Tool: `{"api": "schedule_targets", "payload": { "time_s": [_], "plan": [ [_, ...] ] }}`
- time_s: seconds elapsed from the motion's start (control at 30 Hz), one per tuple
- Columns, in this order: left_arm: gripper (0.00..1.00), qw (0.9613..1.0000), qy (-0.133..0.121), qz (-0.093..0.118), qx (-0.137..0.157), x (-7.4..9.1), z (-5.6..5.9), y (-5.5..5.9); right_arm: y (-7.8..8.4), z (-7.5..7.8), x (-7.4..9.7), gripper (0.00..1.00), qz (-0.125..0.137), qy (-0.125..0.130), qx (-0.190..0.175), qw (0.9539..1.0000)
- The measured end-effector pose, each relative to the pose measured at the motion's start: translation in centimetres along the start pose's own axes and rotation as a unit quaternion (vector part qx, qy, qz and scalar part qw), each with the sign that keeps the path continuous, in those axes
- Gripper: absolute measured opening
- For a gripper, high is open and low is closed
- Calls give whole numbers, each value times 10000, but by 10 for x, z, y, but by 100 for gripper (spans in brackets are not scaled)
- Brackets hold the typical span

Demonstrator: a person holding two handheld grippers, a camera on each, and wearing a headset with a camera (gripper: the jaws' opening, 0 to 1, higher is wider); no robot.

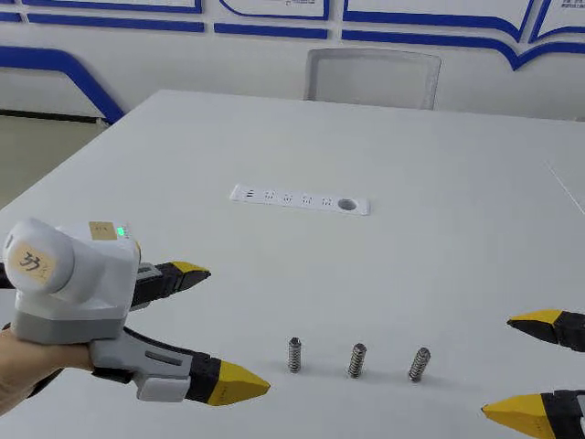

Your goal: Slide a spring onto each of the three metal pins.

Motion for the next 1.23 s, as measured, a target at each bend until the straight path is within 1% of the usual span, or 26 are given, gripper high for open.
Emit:
{"api": "schedule_targets", "payload": {
  "time_s": [0.07,0.23,0.3,0.37,0.57,0.77,0.9,1.0,1.03,1.1,1.23],
  "plan": [
    [100,10000,-31,-13,-18,1,-1,0,-2,-2,1,77,39,12,41,10000],
    [100,10000,-46,-6,-46,3,-1,-2,-2,-3,1,80,-22,1,75,10000],
    [100,10000,-34,-1,-48,4,0,-2,-1,0,1,80,-59,77,100,9999],
    [100,10000,-42,-14,-53,4,0,-2,1,2,1,80,-99,120,71,9999],
    [100,10000,-31,-37,-68,4,2,0,1,2,5,80,-56,140,12,9999],
    [100,9999,-24,-42,-90,4,5,0,5,1,4,80,-215,230,45,9995],
    [99,9999,4,-78,-115,5,7,-1,5,0,5,79,-202,228,30,9995],
    [99,9999,-5,-57,-142,6,8,-3,5,-1,6,79,-201,245,27,9995],
    [99,9999,-11,-49,-141,6,8,-3,5,-1,6,79,-203,271,28,9994],
    [99,9999,-46,-34,-153,7,7,-3,6,1,7,77,-240,407,36,9989],
    [98,9999,-36,-29,-138,8,8,-2,6,3,8,77,-174,394,-75,9990]
  ]
}}
Point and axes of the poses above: the centre of the closed fingertips' face, and the gripper's own axes: x roughly backward along the fingers, z roughly to its right, y roughly out of its underside, the point moved 5 cm from there along x, roughly backward along the fingers, and after that the axes turned 15 degrees about -z, right-handed, at the moved point
